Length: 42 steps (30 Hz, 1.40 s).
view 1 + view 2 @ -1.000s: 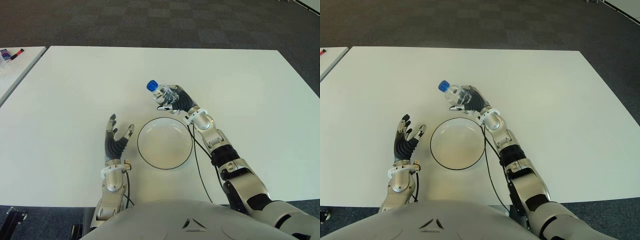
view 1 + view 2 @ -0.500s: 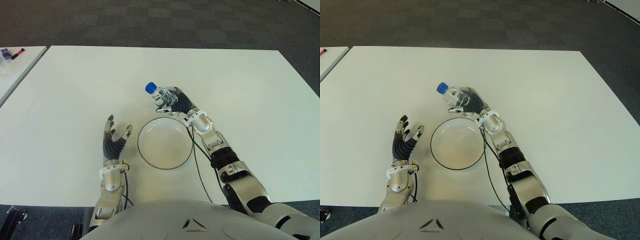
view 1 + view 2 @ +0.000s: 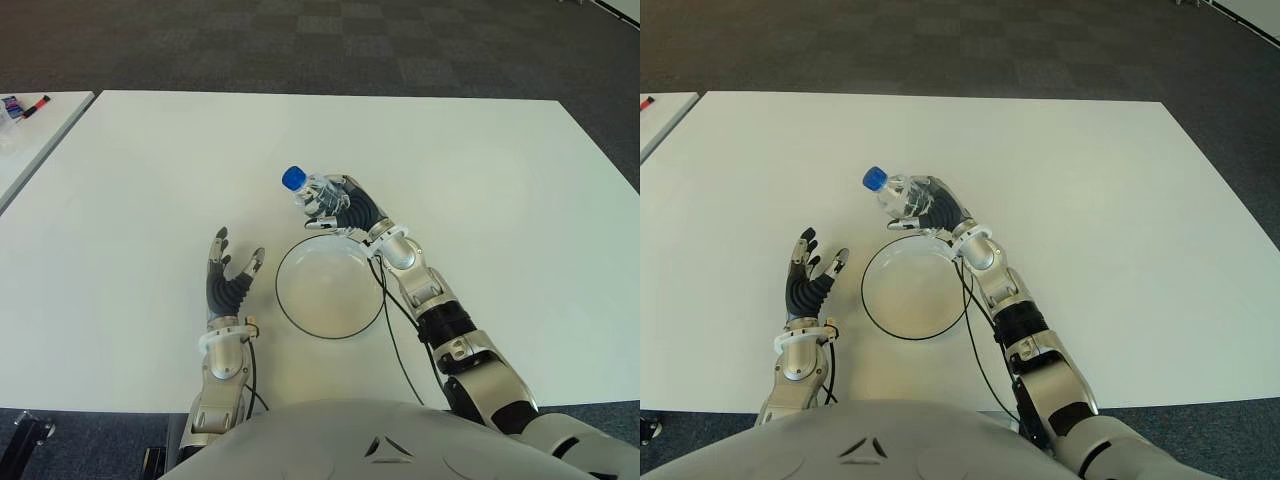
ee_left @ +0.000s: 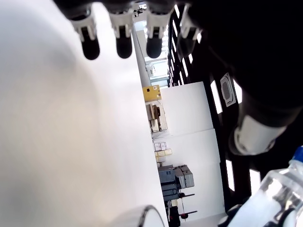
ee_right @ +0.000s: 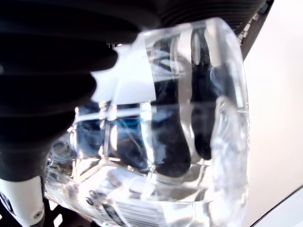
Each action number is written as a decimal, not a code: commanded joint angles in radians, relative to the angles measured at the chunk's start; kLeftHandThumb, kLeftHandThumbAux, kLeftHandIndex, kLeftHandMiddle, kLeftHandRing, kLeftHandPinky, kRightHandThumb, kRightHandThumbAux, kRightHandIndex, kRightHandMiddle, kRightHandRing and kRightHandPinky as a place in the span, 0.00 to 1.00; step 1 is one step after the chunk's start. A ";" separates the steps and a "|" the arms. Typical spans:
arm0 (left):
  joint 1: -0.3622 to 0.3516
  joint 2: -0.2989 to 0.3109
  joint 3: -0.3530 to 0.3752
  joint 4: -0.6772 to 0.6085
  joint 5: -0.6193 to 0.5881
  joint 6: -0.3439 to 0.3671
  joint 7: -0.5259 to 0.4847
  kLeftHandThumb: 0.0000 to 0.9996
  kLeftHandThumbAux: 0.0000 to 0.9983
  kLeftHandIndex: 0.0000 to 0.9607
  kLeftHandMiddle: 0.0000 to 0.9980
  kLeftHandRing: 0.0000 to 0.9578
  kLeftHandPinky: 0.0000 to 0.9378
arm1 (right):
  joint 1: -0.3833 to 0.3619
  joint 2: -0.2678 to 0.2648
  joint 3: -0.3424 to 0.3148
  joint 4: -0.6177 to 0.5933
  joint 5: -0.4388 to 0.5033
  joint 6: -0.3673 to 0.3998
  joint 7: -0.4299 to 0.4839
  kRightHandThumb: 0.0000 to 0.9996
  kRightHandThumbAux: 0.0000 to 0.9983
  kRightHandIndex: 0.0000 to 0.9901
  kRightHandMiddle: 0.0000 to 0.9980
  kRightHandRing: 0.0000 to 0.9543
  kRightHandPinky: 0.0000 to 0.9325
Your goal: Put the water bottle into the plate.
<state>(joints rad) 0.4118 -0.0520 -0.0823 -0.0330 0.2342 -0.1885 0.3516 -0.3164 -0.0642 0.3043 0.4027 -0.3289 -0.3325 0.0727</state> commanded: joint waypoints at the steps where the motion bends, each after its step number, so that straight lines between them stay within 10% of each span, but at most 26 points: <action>1: -0.006 0.006 0.011 0.034 0.000 -0.021 -0.008 0.24 0.58 0.06 0.06 0.05 0.09 | 0.059 0.001 0.007 -0.086 0.026 -0.010 0.021 0.80 0.69 0.44 0.68 0.93 0.94; 8: -0.014 0.007 0.018 0.054 -0.005 -0.042 -0.015 0.23 0.57 0.06 0.06 0.06 0.09 | 0.130 0.006 0.012 -0.187 0.050 0.049 0.070 0.72 0.71 0.44 0.91 0.94 0.95; 42: -0.045 0.014 0.055 0.106 -0.043 -0.062 -0.068 0.22 0.59 0.05 0.04 0.03 0.06 | 0.176 -0.007 0.044 -0.252 -0.008 0.091 0.062 0.72 0.71 0.44 0.95 0.95 0.96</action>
<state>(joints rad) 0.3721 -0.0402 -0.0315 0.0498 0.1977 -0.2533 0.2990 -0.1477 -0.0733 0.3448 0.1675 -0.3308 -0.2490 0.1466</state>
